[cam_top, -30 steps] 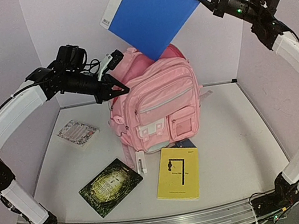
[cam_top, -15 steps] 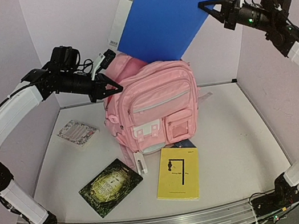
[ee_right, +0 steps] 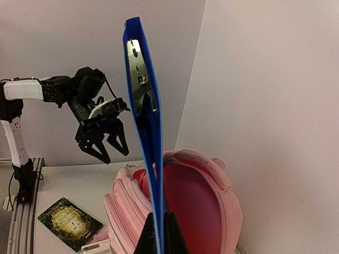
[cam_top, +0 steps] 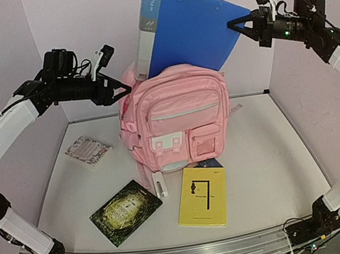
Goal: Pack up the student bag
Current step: Place the files in the student bag.
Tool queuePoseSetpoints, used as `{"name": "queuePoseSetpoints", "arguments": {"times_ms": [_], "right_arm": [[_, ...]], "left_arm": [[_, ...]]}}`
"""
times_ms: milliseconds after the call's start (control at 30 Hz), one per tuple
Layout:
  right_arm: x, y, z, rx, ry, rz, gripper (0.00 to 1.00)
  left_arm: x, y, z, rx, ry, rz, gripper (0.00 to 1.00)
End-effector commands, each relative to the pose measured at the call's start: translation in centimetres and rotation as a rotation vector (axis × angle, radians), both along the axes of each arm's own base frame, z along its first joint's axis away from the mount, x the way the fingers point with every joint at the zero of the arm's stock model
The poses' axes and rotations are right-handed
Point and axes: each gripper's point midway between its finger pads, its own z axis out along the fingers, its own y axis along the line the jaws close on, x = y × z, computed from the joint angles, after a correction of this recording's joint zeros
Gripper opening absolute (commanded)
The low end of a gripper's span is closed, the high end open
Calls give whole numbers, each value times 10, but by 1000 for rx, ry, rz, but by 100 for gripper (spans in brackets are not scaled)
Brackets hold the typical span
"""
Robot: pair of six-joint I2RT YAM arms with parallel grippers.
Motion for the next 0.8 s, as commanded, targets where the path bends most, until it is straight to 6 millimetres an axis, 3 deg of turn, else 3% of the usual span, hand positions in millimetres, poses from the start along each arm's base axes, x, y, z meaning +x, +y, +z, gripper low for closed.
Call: {"name": "queuePoseSetpoints", "arguments": {"times_ms": [0,100,333,667,767], "right_arm": [[-1,-5,-3,-39,15,-2,0],[7,-5,-11,-62,42,-23,0],[21,-1,-29,-77,109,-16,0],[45,6,-59,-95,217,-2,1],[47,6,-60,-94,225,-13,14]], "left_arm": [[7,8,54,-140,-64,56,67],[5,1,65,-186,-74,13,76],[-1,-12,78,-246,-72,-81,84],[-1,-18,58,-265,1,-102,91],[0,-20,54,-265,11,-109,92]]}}
